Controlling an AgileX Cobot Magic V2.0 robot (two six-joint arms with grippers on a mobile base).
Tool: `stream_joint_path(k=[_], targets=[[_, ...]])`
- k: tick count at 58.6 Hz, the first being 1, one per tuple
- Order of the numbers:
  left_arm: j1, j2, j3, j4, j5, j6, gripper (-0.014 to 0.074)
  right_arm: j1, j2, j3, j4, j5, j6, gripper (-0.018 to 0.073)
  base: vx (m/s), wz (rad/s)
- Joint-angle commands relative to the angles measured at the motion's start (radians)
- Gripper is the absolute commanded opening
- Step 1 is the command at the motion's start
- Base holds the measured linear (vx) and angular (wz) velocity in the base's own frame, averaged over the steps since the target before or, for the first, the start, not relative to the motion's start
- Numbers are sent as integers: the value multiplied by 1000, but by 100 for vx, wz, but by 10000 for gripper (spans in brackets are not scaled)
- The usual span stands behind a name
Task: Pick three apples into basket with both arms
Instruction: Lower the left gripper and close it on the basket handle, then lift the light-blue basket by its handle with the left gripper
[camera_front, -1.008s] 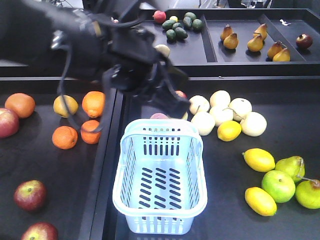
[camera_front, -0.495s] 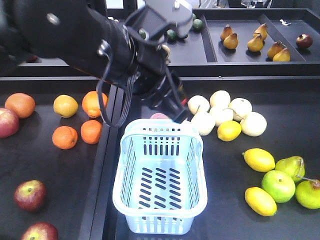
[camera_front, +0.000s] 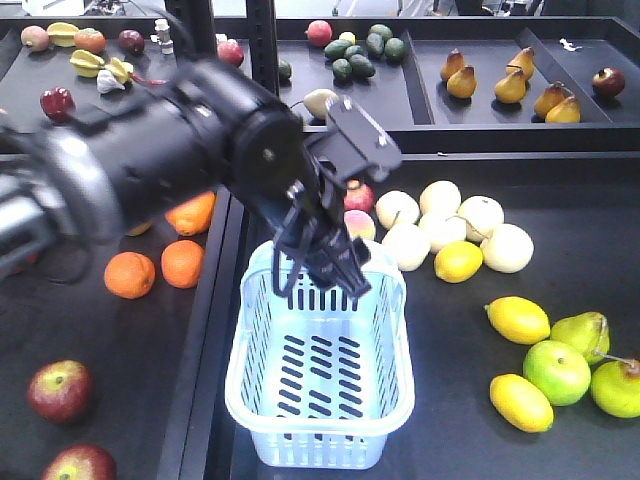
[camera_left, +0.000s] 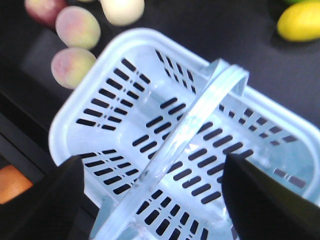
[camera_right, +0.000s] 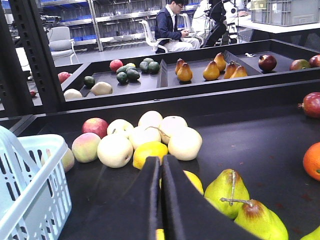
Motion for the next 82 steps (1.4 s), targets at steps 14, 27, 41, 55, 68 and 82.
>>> stream_joint_path(k=[14,27,41,55,68,82], targets=[[-5,-10,-32,56,-80,2,520,-4,-12,14,-2,-75,-7,-5,0,0],[-5,12,-32,54,-71,2,520,-4,-12,14,-2,-75,-7,-5,0,0],[26,48,-32,48,-88,2,520,-4,-12,14,-2,-75,-7,-5,0,0],[45,59,-32,43,-78,-9,454,-4,-12,14,-2,-75,-7,-5,0,0],[45,59,-33,25,-66,-8,155,-4,-12,14,-2,-75,-7,-5,0,0],[45,31,-35,25,-28,-7,-8,-4,-12,14,-2,-75,-7,-5,0,0]])
